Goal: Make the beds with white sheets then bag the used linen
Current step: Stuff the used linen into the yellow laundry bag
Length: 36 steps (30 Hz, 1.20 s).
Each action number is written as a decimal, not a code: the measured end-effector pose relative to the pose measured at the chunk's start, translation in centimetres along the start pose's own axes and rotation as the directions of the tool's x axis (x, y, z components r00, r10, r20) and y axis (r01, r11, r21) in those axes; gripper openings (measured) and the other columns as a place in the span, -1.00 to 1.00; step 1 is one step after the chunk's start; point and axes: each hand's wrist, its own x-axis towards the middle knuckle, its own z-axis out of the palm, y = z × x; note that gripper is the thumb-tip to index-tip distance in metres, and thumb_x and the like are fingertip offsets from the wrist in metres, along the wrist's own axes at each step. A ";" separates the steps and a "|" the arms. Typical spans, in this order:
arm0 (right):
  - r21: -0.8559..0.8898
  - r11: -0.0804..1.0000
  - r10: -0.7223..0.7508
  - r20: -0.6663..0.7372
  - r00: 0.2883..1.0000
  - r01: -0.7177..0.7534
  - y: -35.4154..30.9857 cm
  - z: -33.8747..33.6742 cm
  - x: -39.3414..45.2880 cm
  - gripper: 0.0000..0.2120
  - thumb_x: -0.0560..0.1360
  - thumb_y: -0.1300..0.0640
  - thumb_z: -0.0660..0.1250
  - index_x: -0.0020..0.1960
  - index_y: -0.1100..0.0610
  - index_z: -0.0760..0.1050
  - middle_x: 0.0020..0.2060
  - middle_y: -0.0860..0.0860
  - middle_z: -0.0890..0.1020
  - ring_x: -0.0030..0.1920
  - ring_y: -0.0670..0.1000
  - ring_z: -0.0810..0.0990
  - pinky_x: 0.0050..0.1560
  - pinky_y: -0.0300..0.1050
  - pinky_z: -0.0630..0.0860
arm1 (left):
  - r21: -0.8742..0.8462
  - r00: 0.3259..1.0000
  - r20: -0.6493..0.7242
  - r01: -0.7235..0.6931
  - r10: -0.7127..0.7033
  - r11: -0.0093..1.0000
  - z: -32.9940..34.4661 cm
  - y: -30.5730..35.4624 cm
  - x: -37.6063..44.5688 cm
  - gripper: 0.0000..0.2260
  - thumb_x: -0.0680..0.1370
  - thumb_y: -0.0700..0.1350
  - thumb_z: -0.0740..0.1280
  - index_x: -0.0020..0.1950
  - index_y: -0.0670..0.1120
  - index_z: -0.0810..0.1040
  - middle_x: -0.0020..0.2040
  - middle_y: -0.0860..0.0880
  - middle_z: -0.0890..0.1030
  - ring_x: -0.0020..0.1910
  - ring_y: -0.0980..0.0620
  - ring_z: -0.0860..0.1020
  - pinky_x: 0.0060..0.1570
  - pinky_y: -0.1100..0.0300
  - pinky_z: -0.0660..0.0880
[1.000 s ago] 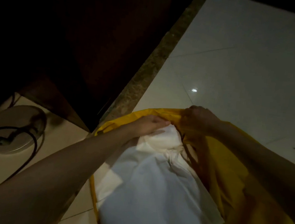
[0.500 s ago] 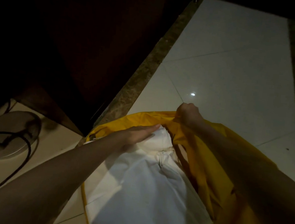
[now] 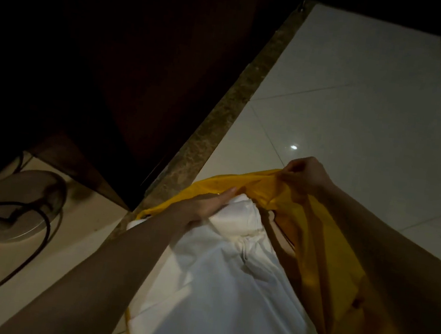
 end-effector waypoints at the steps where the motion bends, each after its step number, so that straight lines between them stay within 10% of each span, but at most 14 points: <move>1: 0.037 0.999 0.004 -0.009 1.000 -0.004 0.2 0.0 -0.1 -0.95 0.49 0.22 0.40 -0.12 0.21 0.61 -0.34 0.00 0.55 -0.36 -0.07 0.49 -0.47 -0.41 0.38 | 0.016 1.000 0.009 0.002 -0.002 1.000 0.1 0.1 0.1 -0.34 0.50 0.41 0.10 0.44 0.02 0.42 0.36 -0.05 0.49 0.26 -0.08 0.50 0.30 0.05 0.38; 10: 0.528 0.835 0.215 -0.050 0.975 -0.157 0.6 0.5 1.1 -0.88 0.45 0.20 0.45 -0.22 0.21 0.55 -0.27 0.11 0.58 -0.29 0.02 0.55 -0.37 -0.23 0.54 | 0.170 0.998 0.047 0.021 -0.030 0.985 -1.5 -0.7 -0.5 -0.20 0.40 0.54 -0.04 0.42 0.07 0.43 0.39 -0.02 0.46 0.32 -0.03 0.44 0.35 0.08 0.29; 16: -0.177 0.984 -0.002 0.026 1.000 0.006 -1.5 0.2 3.0 -0.74 0.44 0.06 0.47 -0.01 0.25 0.64 -0.07 0.15 0.66 -0.06 0.08 0.61 -0.01 -0.06 0.56 | 0.113 0.995 0.098 0.012 -0.023 0.994 -0.8 0.3 -0.2 -0.11 0.31 0.60 0.01 0.38 0.03 0.50 0.31 -0.07 0.54 0.25 -0.06 0.52 0.39 -0.03 0.32; 22: -0.711 0.625 -0.235 0.224 0.946 0.324 -4.1 4.9 2.3 -0.75 0.46 -0.03 0.38 0.10 0.02 0.58 0.09 0.04 0.58 0.20 0.08 0.44 0.22 0.08 0.30 | -0.005 0.993 0.076 -0.086 0.086 0.996 -0.3 0.8 -0.2 -0.41 0.57 0.34 0.00 0.36 0.01 0.51 0.29 -0.06 0.56 0.24 -0.02 0.53 0.37 0.01 0.36; 36: -0.882 0.199 -0.368 0.337 0.866 0.428 -3.1 5.3 0.7 -0.82 0.57 0.12 0.20 0.04 0.15 0.55 0.01 0.04 0.58 0.13 0.08 0.43 0.09 -0.01 0.30 | 0.000 0.998 0.045 -0.050 0.049 0.999 0.0 0.7 -0.6 -0.30 0.43 0.48 0.05 0.27 0.04 0.58 0.21 -0.05 0.62 0.18 -0.03 0.58 0.34 -0.06 0.40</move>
